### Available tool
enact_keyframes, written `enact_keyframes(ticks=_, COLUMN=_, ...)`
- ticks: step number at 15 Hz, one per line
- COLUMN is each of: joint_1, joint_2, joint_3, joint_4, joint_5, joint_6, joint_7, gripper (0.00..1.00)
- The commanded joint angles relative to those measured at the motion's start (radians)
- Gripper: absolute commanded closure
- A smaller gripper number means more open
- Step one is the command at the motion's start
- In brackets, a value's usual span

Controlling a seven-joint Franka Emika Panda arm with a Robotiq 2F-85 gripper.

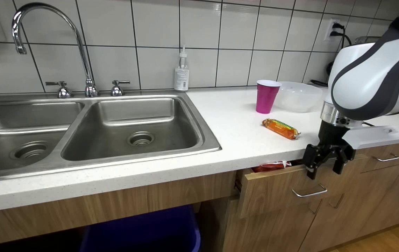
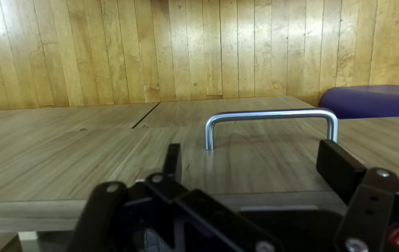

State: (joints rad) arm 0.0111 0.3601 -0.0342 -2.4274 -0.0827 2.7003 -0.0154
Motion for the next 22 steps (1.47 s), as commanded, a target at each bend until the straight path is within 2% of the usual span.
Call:
enact_keyframes(ticks=1, joint_1=-0.01, joint_2=0.043, joint_3=0.019, joint_4=0.078, joint_5=0.029, joint_6=-0.006, joint_7=-0.003, gripper=0.0)
enact_keyframes(ticks=12, joint_1=-0.009, joint_2=0.074, joint_3=0.016, joint_4=0.118, joint_5=0.031, joint_6=-0.008, joint_7=0.0, gripper=0.0)
enact_keyframes(ticks=22, joint_1=-0.009, joint_2=0.061, joint_3=0.016, joint_4=0.1, joint_5=0.028, joint_6=-0.003, joint_7=-0.003, gripper=0.0)
